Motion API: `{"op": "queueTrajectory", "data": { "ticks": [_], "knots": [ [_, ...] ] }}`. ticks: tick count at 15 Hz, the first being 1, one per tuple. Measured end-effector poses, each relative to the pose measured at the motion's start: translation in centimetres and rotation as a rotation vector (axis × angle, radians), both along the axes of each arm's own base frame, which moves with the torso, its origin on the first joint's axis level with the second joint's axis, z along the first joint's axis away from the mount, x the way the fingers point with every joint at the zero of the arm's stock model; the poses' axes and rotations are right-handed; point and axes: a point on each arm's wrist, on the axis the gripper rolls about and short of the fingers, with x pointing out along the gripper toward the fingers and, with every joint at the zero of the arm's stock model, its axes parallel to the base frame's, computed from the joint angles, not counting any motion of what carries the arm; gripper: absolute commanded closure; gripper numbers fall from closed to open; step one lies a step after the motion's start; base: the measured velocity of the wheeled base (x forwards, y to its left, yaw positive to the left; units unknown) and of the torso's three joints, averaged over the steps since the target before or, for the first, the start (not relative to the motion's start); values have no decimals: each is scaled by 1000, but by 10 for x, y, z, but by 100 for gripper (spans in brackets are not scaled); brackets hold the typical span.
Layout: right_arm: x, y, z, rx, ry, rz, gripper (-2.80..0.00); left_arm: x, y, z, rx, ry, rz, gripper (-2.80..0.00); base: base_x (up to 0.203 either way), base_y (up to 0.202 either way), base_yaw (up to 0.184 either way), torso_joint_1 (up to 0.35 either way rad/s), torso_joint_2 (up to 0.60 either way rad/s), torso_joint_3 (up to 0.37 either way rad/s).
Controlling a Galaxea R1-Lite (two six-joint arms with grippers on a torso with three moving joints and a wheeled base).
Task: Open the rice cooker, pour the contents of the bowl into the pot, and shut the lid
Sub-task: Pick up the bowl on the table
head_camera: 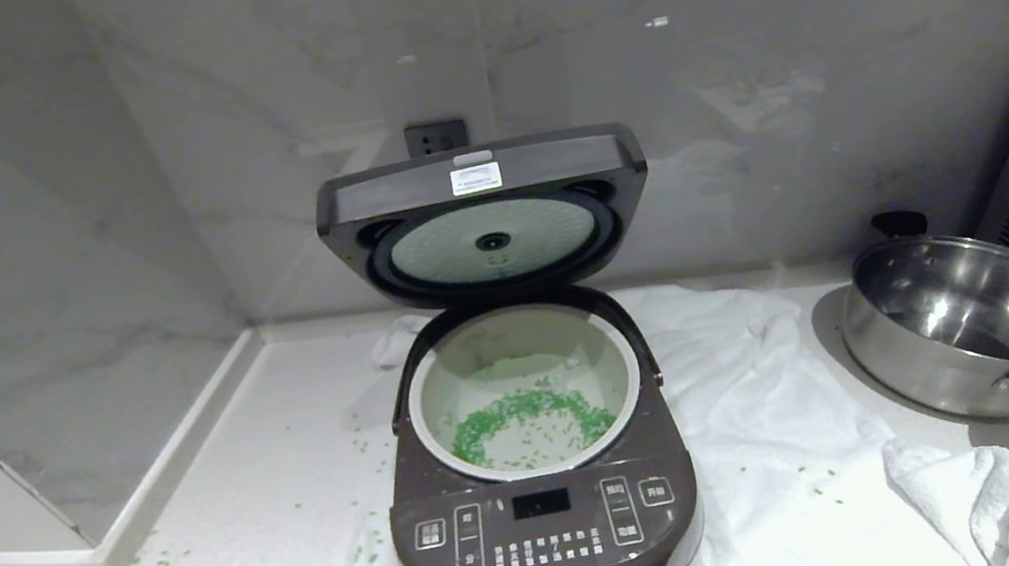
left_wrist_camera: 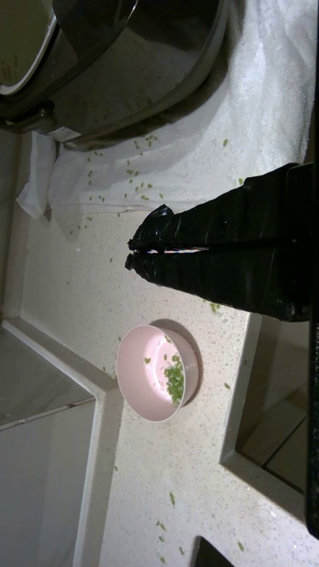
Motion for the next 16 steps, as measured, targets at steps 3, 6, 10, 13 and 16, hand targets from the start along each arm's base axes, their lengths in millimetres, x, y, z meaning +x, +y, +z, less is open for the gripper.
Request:
{"op": "queueTrajectory", "data": {
  "ticks": [3, 6, 10, 13, 16],
  "knots": [
    [0, 0, 0, 16, 1, -3, 0, 0, 0, 0, 0, 0, 0, 0, 0, 0, 0, 0, 0, 0],
    [0, 0, 0, 34, 0, -18, 0, 0, 0, 0, 1, 0, -1, 0, -18, 0, 1, 2, 1, -1],
    [0, -1, 0, 63, 0, -28, 0, 0, 0, 0, 1, 0, 0, 0, -178, 0, 0, -2, 4, 4],
    [0, -1, 0, 80, -3, -34, 0, 0, 0, 0, 1, 0, 0, 0, -188, 0, -2, 2, 2, 2],
    [0, -1, 1, 81, -4, -33, 0, 0, 0, 0, 0, 0, 0, 0, -31, 0, -1, -4, -2, -1]
  ]
}}
